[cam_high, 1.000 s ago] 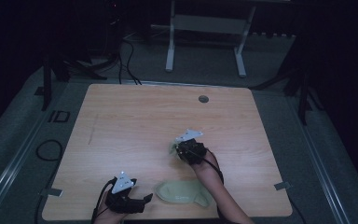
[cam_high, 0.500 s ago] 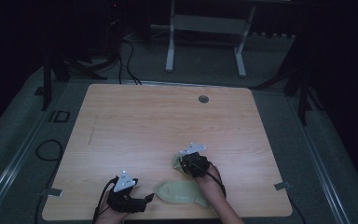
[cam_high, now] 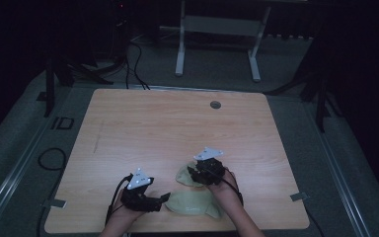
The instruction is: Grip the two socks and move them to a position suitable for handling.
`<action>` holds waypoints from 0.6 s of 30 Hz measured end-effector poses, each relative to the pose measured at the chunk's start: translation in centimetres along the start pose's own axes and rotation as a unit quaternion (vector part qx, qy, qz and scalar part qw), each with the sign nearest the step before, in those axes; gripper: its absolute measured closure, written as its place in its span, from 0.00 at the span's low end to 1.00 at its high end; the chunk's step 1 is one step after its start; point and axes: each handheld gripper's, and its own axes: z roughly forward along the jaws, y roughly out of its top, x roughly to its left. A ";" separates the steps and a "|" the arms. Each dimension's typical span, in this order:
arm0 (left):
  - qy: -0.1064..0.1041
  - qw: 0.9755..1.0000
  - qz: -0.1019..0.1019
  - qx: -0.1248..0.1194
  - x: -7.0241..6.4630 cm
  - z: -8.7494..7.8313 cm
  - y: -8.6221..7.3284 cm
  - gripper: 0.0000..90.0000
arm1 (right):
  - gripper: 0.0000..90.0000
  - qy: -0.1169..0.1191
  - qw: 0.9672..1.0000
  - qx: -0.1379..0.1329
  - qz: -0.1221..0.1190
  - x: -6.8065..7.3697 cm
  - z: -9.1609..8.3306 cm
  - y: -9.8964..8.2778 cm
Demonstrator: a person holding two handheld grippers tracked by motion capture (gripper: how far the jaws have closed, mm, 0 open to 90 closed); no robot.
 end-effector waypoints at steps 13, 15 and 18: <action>-0.027 0.997 0.009 0.066 1.7 6.4 4.8 0.45 | 0.75 0.005 1.000 0.017 -0.003 -2.7 0.6 0.1; -0.017 0.996 0.017 0.085 1.8 7.1 5.0 0.50 | 0.75 0.012 1.000 0.026 0.001 -2.8 1.3 -0.3; -0.005 0.995 0.028 0.097 1.7 7.8 5.1 0.58 | 0.75 0.018 0.999 0.036 -0.003 -2.7 2.0 -0.9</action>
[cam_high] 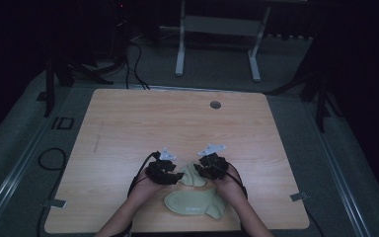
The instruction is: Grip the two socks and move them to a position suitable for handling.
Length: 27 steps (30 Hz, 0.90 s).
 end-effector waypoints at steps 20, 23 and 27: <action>0.023 1.000 0.003 -0.007 -1.0 0.5 0.4 0.98 | 0.94 0.010 1.000 0.005 -0.005 0.5 0.0 -0.7; 0.027 0.999 0.008 -0.017 -1.1 -0.3 0.6 0.98 | 0.94 0.012 1.000 -0.011 -0.004 0.4 -1.1 -0.7; 0.026 0.999 0.010 -0.027 -1.2 -1.6 1.0 0.98 | 0.94 0.011 0.999 -0.033 0.003 0.1 -3.1 -0.7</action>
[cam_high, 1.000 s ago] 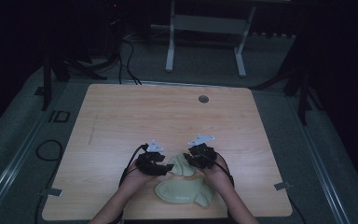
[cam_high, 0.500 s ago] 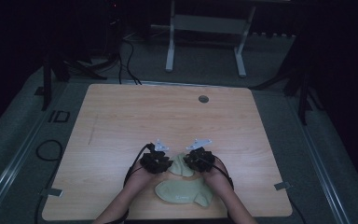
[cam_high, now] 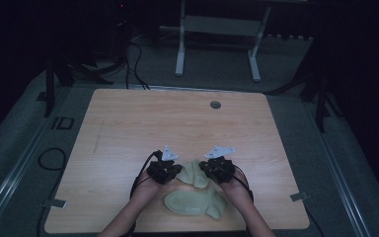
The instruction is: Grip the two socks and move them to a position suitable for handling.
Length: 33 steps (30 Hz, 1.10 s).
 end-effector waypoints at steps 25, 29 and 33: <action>0.003 0.999 -0.003 0.040 1.1 0.6 -0.5 0.97 | 0.97 -0.037 0.995 0.016 0.091 -5.2 -1.7 -4.2; 0.007 0.999 0.003 0.038 1.0 0.6 -0.6 0.82 | 0.77 -0.046 0.993 0.038 0.100 -5.7 -0.5 -4.9; 0.009 1.000 -0.009 0.015 1.3 -0.3 -0.4 0.77 | 0.72 -0.055 0.993 0.029 0.104 -5.9 -1.2 -4.9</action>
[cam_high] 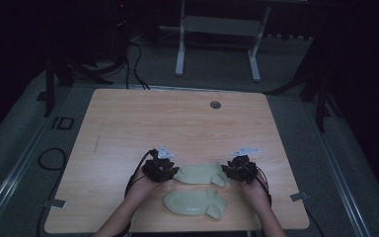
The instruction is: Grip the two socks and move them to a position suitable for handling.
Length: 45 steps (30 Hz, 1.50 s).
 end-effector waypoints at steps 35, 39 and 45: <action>0.003 1.000 0.008 0.028 -1.3 2.7 -0.3 0.97 | 0.71 0.031 0.997 0.015 -0.064 0.2 0.6 -0.5; -0.011 1.000 0.002 0.015 -1.3 2.2 -0.3 0.90 | 0.69 0.038 0.997 0.018 -0.061 0.5 0.5 -0.3; -0.028 1.000 0.007 -0.003 -1.8 0.7 -0.2 0.66 | 0.67 0.065 0.997 0.001 -0.047 0.7 -0.6 0.0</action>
